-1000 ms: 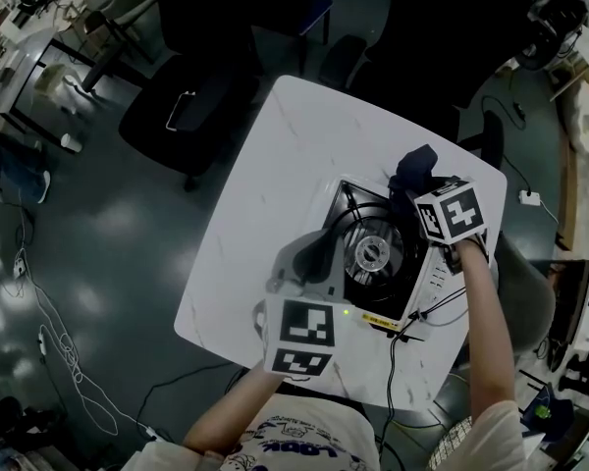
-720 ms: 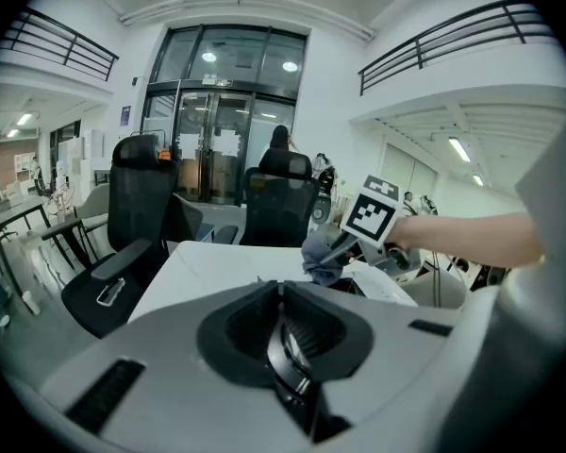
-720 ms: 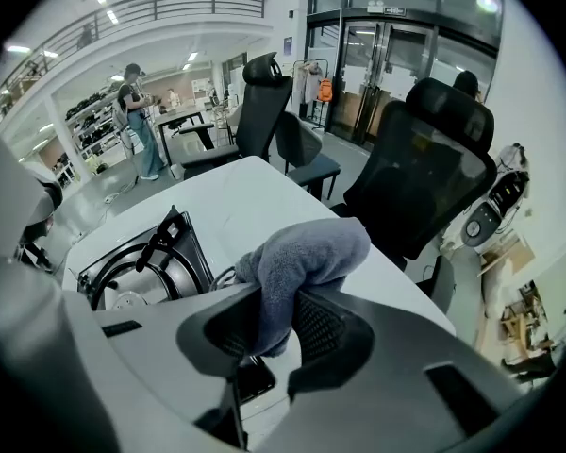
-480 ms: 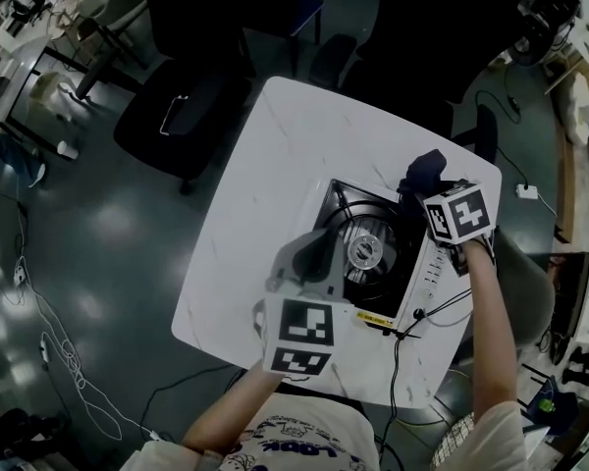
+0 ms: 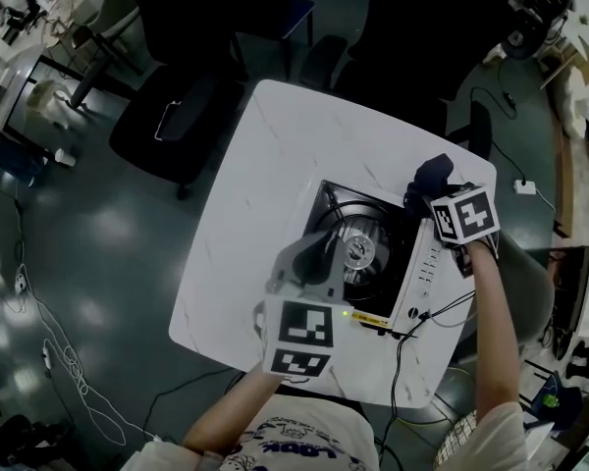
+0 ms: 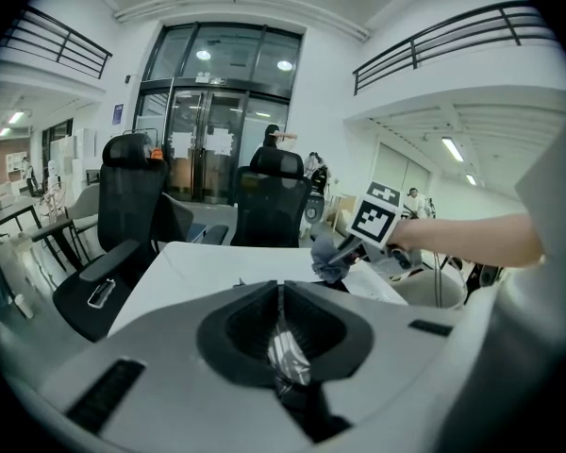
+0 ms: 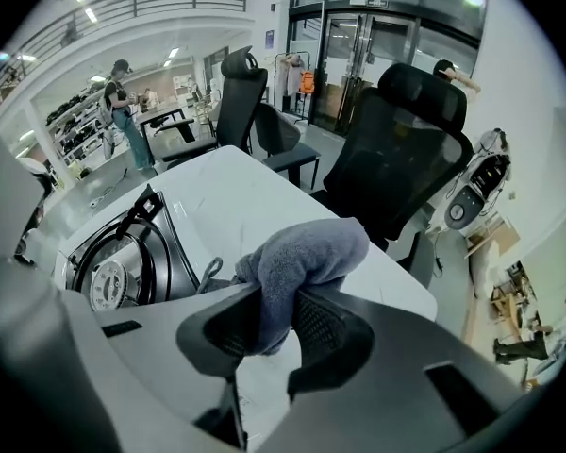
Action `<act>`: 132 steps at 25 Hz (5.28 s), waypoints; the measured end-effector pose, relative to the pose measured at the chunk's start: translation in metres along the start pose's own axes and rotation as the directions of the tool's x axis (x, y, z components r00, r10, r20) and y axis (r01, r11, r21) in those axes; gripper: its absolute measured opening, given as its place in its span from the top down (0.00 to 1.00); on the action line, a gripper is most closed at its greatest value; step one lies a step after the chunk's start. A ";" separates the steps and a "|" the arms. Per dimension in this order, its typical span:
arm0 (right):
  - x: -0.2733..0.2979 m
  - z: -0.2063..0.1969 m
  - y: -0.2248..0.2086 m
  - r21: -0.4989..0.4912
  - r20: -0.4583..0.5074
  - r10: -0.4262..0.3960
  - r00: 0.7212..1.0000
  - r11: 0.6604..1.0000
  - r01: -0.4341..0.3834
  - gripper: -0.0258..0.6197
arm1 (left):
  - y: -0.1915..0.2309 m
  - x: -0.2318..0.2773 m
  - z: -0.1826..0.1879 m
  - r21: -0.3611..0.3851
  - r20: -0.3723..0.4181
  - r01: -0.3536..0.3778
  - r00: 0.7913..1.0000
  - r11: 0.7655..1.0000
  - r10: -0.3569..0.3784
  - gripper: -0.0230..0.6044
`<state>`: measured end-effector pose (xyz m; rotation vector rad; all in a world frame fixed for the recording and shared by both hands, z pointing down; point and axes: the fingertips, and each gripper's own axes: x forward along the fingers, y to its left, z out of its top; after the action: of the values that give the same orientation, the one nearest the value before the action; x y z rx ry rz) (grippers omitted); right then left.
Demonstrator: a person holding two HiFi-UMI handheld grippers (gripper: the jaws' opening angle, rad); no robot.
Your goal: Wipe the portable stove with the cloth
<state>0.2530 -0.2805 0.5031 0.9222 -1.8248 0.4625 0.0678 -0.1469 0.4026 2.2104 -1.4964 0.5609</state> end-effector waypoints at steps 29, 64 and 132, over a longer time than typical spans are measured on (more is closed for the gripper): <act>-0.026 -0.064 -0.056 0.164 0.018 -0.100 0.995 0.982 0.096 0.81 | -0.038 0.008 -0.002 0.032 -0.012 0.045 0.999 0.998 -0.045 0.91; -0.032 -0.159 -0.011 0.439 0.046 -0.076 0.996 0.897 0.048 0.81 | -0.075 0.010 -0.008 0.065 -0.022 0.097 0.995 0.993 -0.096 0.91; -0.145 -0.192 0.202 0.512 0.070 -0.114 0.991 0.857 0.062 0.81 | -0.043 -0.084 -0.046 0.141 -0.039 0.317 0.948 0.938 -0.315 0.91</act>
<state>0.2455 0.0320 0.4732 1.4035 -1.7666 0.8837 0.0745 -0.0422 0.3910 2.4858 -1.0867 0.5941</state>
